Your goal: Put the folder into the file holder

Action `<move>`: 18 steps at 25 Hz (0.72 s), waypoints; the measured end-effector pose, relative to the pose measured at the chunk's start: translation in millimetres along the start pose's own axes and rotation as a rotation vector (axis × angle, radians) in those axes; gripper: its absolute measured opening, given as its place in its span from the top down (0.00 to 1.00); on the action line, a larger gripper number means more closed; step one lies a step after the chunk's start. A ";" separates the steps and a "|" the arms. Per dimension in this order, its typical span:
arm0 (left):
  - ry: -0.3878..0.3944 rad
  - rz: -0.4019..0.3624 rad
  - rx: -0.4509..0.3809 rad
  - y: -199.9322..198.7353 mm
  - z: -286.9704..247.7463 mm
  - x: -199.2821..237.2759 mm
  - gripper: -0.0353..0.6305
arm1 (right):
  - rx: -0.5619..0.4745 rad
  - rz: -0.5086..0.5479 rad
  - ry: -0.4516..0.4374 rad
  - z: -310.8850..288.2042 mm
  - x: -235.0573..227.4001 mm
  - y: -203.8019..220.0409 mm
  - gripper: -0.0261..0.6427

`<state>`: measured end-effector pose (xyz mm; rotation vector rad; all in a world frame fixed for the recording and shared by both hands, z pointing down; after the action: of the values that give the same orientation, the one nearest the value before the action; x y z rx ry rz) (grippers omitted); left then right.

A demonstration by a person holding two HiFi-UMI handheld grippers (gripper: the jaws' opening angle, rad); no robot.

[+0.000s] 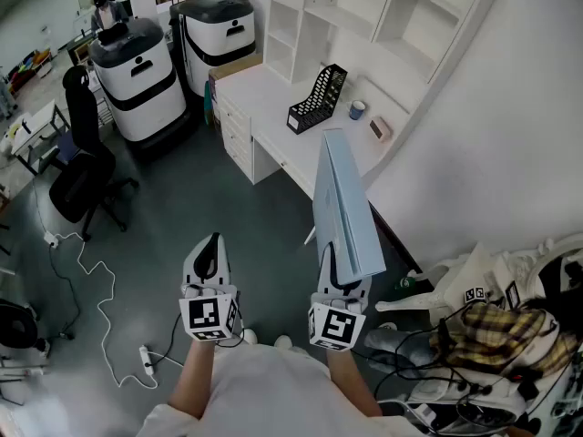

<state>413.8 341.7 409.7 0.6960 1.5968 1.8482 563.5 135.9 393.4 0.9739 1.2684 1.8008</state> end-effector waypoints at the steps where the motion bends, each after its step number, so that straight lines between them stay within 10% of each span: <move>1: 0.002 -0.001 0.001 1.8 -3.0 -1.0 0.96 | 0.003 0.000 0.001 -2.1 -0.9 2.2 0.75; 18: 0.031 -0.027 0.020 13.2 -14.4 24.1 0.96 | -0.006 -0.034 0.051 -17.3 14.9 3.9 0.75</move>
<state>385.5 348.0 421.0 0.6549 1.6391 1.8344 540.9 140.7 395.7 0.9035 1.3026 1.8120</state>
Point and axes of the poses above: the fingertips, and each gripper's own axes: z backward along the fingers, x to its left, y out of its underside, the point moved 4 cm from there along z, backward along the fingers, and after that the axes turned 8 degrees about -x, right-handed, at the moved point
